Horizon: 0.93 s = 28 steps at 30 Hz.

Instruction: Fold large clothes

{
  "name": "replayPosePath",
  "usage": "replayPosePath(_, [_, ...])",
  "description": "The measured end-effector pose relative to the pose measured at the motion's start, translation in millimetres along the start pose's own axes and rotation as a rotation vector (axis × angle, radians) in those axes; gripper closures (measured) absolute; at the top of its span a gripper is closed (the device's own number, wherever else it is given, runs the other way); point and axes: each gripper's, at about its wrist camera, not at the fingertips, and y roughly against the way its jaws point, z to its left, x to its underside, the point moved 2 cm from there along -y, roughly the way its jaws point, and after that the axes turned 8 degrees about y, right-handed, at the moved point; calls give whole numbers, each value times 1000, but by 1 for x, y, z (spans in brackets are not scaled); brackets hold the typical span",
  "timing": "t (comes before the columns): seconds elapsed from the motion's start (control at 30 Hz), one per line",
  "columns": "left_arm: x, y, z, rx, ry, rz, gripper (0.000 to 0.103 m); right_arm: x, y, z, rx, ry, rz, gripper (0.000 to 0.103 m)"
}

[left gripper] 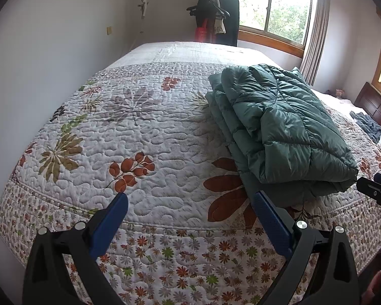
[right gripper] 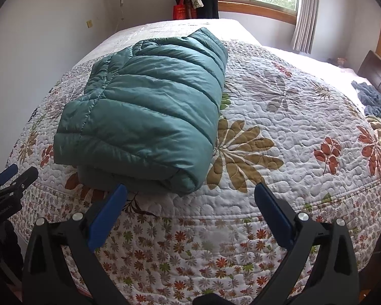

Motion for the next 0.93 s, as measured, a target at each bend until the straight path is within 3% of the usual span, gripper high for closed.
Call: replayPosePath(0.93, [1, -3, 0, 3, -6, 6, 4, 2, -9, -1, -12, -16, 25, 3])
